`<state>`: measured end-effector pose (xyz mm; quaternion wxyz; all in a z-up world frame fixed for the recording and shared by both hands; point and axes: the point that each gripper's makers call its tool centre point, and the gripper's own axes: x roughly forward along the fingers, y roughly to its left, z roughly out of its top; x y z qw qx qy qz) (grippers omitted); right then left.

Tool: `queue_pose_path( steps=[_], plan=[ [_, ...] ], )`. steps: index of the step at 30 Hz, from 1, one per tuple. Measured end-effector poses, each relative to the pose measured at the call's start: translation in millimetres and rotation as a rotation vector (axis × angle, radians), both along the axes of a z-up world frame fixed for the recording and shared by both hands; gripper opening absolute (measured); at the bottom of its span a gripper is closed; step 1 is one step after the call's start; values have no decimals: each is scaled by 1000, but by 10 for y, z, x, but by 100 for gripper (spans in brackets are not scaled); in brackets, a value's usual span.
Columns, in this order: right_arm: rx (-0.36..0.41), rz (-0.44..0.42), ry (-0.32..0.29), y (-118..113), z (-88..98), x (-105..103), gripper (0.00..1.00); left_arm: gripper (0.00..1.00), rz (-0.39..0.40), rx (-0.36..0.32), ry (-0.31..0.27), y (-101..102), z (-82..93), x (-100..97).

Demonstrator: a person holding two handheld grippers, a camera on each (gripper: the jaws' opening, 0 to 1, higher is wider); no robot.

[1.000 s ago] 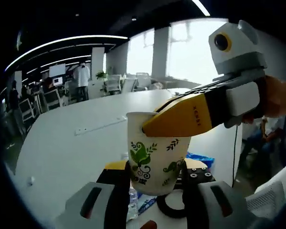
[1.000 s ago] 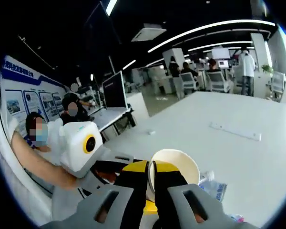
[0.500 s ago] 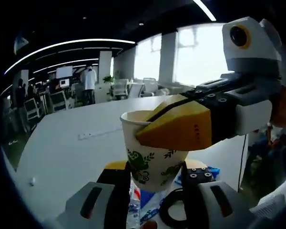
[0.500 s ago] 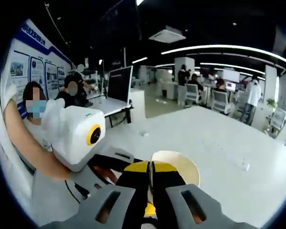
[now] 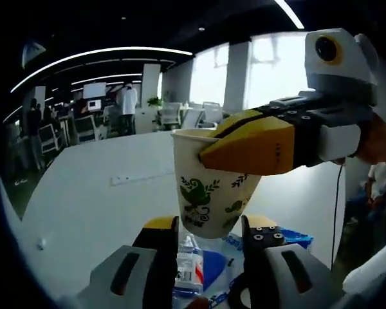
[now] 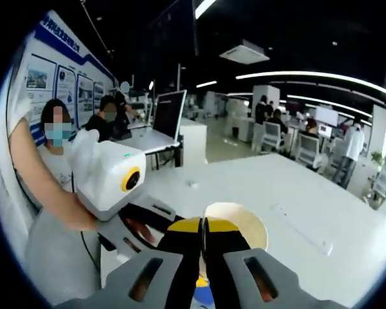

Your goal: Arrange the tabletop items into an orderly group along one side of the table until the central work area is clear of visible clutter.

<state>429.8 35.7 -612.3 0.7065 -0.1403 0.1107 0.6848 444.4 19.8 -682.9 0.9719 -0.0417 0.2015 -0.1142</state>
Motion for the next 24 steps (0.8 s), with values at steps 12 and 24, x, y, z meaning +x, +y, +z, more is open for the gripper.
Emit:
queue_pose_path(
  steps=[12, 24],
  plan=[
    [-1, -10, -20, 87, -260, 495, 0, 40, 57, -47, 28, 367, -148, -280],
    [-33, 25, -70, 290, -590, 926, 0, 50, 92, -112, 60, 671, -298, -655]
  ],
)
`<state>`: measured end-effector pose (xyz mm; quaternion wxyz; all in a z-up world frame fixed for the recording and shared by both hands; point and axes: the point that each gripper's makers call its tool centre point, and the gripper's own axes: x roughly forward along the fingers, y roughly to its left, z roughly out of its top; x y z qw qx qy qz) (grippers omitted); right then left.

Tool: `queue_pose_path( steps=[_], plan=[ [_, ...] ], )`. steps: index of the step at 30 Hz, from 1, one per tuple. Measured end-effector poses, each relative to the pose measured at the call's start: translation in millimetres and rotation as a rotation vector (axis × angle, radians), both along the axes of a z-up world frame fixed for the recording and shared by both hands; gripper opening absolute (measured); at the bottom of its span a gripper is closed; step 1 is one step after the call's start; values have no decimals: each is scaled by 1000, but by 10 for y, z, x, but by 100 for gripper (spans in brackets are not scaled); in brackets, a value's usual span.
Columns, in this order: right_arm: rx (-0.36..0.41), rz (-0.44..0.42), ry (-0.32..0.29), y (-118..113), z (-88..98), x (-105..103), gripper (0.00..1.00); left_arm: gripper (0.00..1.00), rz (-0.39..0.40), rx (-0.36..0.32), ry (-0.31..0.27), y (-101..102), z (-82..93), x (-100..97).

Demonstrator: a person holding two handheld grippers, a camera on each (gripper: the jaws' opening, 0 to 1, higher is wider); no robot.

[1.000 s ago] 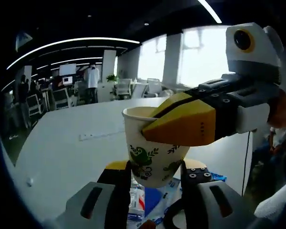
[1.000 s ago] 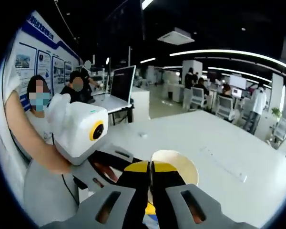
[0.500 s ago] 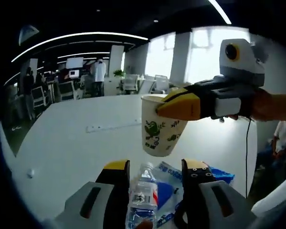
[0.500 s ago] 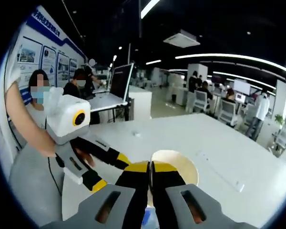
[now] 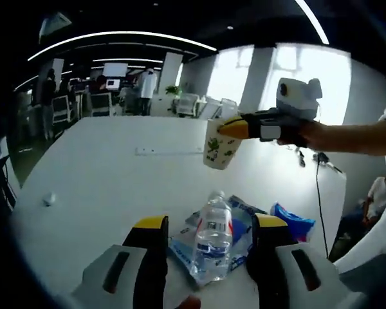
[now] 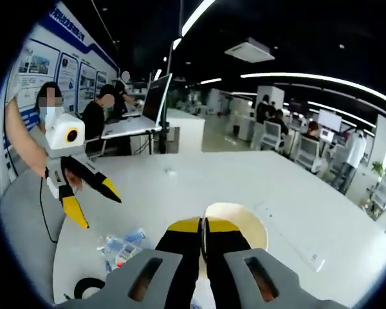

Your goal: Arrange the tabletop items into an orderly group along one side of the table until the central work area is clear of visible clutter.

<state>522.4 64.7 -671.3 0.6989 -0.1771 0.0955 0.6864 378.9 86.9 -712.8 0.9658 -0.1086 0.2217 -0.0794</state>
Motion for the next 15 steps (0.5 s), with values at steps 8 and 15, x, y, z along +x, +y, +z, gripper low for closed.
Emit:
queue_pose_path(
  steps=[8, 15],
  plan=[
    [-13, 5, 9, 107, -258, 205, 0, 48, -38, 28, 76, 60, -168, -282],
    [-25, 28, -13, 166, -432, 292, 0, 49, 13, -8, 98, 157, -236, -468]
  ],
)
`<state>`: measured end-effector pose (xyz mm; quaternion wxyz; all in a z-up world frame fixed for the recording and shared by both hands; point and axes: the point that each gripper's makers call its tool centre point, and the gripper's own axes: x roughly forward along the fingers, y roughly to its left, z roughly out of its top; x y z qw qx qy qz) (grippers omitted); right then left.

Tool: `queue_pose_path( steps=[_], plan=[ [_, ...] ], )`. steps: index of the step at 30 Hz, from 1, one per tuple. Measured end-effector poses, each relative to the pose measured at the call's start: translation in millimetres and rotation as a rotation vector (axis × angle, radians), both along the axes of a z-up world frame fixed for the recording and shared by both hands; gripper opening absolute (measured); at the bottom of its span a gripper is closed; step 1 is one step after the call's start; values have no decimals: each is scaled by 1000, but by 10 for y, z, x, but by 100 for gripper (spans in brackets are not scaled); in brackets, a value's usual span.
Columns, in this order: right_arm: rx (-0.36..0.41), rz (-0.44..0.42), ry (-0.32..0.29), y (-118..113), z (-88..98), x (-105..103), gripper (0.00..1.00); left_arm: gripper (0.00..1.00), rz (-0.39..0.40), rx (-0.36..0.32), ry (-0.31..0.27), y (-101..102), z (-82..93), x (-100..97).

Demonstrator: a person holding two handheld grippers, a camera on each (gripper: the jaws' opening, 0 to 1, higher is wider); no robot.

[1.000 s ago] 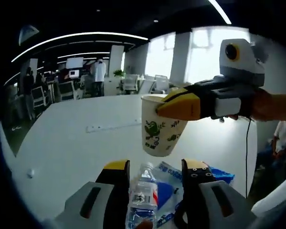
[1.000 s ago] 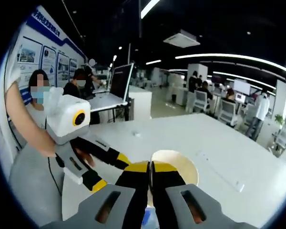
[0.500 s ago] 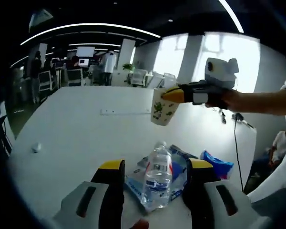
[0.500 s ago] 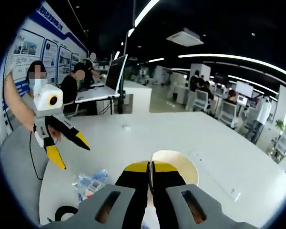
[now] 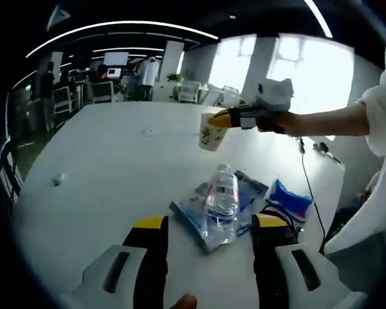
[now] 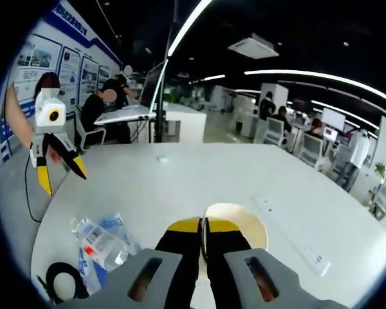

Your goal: Arrange the tabletop items into an orderly group along one side of the table until the central work area is clear of visible clutter.

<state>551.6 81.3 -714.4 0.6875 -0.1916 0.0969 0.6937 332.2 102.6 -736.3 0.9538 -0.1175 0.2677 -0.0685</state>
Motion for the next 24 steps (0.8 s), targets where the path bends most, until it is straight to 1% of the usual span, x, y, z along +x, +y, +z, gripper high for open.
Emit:
queue_pose_path(
  steps=[4, 6, 8, 11, 14, 20, 24],
  plan=[
    [-10, 25, -10, 13, -115, -10, 0, 49, 56, -28, -2, 76, -7, -60],
    [-18, 48, -22, 27, -169, -41, 0, 49, 68, -31, -2, 91, -7, -85],
    [-37, 63, -35, 28, -241, -58, 0, 49, 71, -30, -2, 91, -8, -96],
    [-39, 68, -32, 28, -289, -67, 0, 49, 70, -23, 7, 89, -27, -122],
    [-38, 63, -13, 29, -307, -86, 0, 48, 81, -24, 6, 99, -32, -140],
    [-40, 66, -11, 30, -346, -114, 0, 48, 76, -18, 15, 39, -66, -168],
    [-43, 74, -9, 18, -398, -135, 0, 48, 82, -18, 14, 44, -61, -177]
  ],
)
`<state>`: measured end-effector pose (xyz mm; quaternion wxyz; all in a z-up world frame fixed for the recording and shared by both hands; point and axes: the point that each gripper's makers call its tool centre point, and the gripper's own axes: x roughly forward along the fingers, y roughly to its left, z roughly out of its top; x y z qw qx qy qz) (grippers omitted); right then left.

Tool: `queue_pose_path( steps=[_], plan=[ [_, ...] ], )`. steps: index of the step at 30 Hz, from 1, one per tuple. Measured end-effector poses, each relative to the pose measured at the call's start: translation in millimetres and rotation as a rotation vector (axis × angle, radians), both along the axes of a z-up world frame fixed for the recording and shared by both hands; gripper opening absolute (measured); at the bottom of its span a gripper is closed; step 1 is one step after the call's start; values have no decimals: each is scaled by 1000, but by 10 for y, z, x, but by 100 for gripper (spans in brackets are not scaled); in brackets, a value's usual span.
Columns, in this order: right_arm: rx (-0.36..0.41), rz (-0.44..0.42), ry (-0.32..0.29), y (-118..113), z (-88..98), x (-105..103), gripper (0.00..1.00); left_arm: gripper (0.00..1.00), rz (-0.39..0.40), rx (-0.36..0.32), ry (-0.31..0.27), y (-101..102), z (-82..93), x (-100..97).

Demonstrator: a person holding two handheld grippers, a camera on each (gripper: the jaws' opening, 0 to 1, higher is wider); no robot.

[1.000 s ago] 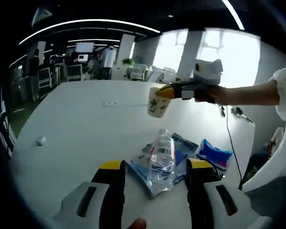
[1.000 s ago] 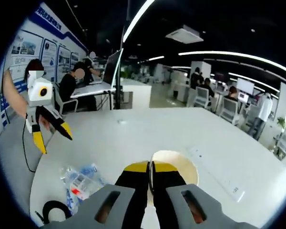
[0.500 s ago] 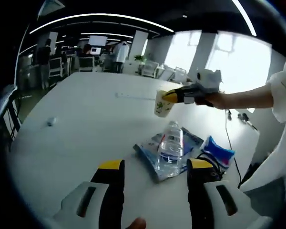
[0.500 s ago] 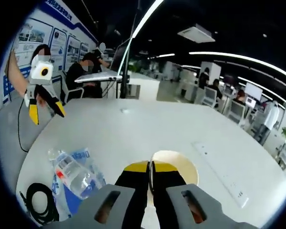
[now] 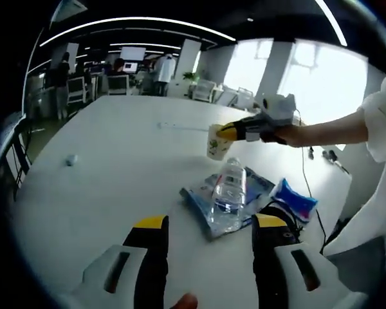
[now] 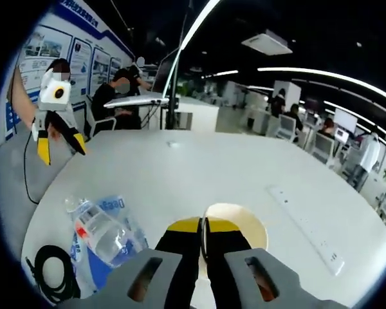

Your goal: Arrange the tabletop items into an orderly group along one side of the table until the central work area is clear of visible clutter.

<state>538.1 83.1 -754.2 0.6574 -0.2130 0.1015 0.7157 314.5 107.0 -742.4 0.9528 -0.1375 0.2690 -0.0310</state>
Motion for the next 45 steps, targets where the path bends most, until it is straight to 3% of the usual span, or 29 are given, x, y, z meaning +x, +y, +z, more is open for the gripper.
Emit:
queue_pose_path(
  steps=[6, 25, 28, 34, 36, 39, 43, 45],
  plan=[
    [-25, 7, 20, -30, -113, -32, 0, 48, 14, -3, -3, 31, 0, -25],
    [-47, -19, 56, -55, -143, -79, 0, 48, 14, -15, -6, -13, -5, -15],
    [-53, -42, 90, -46, -148, -79, 2, 48, 14, -13, -7, -13, 2, -39],
    [-45, -58, 98, -44, -148, -59, 3, 48, 35, -24, 1, 19, -28, -103],
    [-31, -61, 105, -40, -104, -74, 6, 48, 38, -27, 1, 13, -22, -118],
    [-44, -92, 128, -42, -89, -46, 20, 48, 37, -27, 3, 9, -27, -126],
    [38, -126, 181, -16, 83, -8, 29, 48, 41, -32, 6, 6, -42, -118],
    [54, -132, 174, -23, 141, 12, 37, 49, 40, -34, 3, -1, -33, -104]
  ],
)
